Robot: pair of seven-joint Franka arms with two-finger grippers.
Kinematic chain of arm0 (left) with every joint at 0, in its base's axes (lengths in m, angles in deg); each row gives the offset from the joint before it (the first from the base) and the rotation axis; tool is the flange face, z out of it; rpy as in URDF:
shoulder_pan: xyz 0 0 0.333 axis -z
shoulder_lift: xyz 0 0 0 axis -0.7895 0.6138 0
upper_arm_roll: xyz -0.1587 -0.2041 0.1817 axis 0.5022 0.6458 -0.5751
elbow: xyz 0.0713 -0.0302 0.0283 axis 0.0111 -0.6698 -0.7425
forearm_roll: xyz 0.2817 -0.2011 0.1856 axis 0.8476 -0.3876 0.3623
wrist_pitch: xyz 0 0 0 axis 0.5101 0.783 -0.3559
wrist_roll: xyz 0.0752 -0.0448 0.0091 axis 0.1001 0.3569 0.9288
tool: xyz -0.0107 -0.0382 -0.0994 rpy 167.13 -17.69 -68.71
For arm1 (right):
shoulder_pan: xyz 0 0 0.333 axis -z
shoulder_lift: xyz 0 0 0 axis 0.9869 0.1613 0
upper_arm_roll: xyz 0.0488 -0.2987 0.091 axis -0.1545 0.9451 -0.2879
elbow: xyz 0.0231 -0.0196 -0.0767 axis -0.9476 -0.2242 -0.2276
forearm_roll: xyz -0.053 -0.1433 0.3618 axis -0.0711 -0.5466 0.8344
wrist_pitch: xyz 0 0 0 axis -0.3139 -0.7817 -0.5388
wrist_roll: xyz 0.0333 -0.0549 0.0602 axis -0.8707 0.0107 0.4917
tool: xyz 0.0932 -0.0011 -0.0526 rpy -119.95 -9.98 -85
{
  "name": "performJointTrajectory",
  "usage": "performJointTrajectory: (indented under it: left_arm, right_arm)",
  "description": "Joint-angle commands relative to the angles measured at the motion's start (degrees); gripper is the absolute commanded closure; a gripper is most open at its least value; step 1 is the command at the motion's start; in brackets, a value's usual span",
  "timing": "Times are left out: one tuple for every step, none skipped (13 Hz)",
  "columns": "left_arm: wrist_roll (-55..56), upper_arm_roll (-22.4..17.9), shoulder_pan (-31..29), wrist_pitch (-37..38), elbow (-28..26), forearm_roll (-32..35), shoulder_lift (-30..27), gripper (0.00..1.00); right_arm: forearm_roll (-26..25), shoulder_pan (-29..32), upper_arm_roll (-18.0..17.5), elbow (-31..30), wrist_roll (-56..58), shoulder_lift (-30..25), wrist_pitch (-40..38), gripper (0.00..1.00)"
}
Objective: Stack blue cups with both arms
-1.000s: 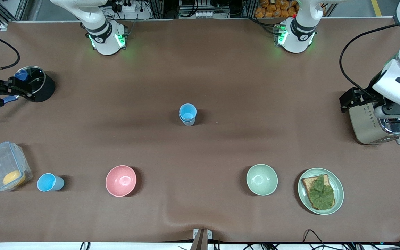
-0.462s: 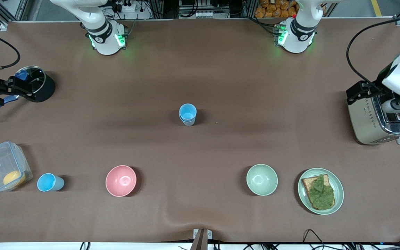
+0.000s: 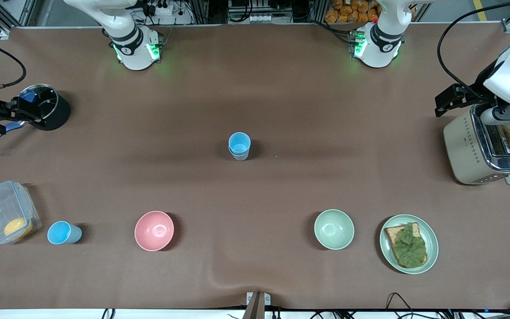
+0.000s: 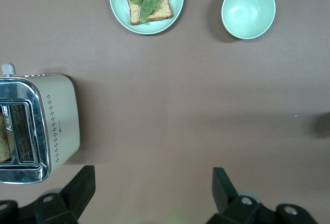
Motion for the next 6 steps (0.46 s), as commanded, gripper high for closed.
performJointTrajectory:
  left_arm:
    - [-0.94,0.61,-1.40,-0.02,-1.11,-1.31,-1.09,0.00]
    - [-1.02,0.61,-1.31,-0.02,-0.50,-1.22,-0.74,0.00]
    - [-1.02,0.61,-1.31,-0.02,-0.06,-1.13,-0.21,0.00]
    - [-1.02,0.70,-1.05,-0.02,-0.14,-0.96,-0.12,0.00]
    - [-0.93,0.87,-0.96,-0.02,-0.14,-0.96,-0.12,0.00]
    - [-1.19,0.96,-1.05,-0.02,0.03,-0.96,-0.12,0.00]
  right_arm:
    - [-0.28,-0.09,-0.22,1.00,0.34,0.23,-0.99,0.00]
    - [-0.28,-0.09,-0.31,1.00,0.25,0.23,-0.91,0.00]
    - [-0.28,-0.09,-0.22,1.00,0.25,0.23,-0.91,0.00]
    - [-0.28,-0.09,-0.22,1.00,0.34,0.23,-0.91,0.00]
    - [-0.36,-0.09,-0.31,1.00,0.25,0.23,-0.91,0.00]
    - [-0.28,-0.09,-0.31,1.00,0.25,0.23,-0.91,0.00]
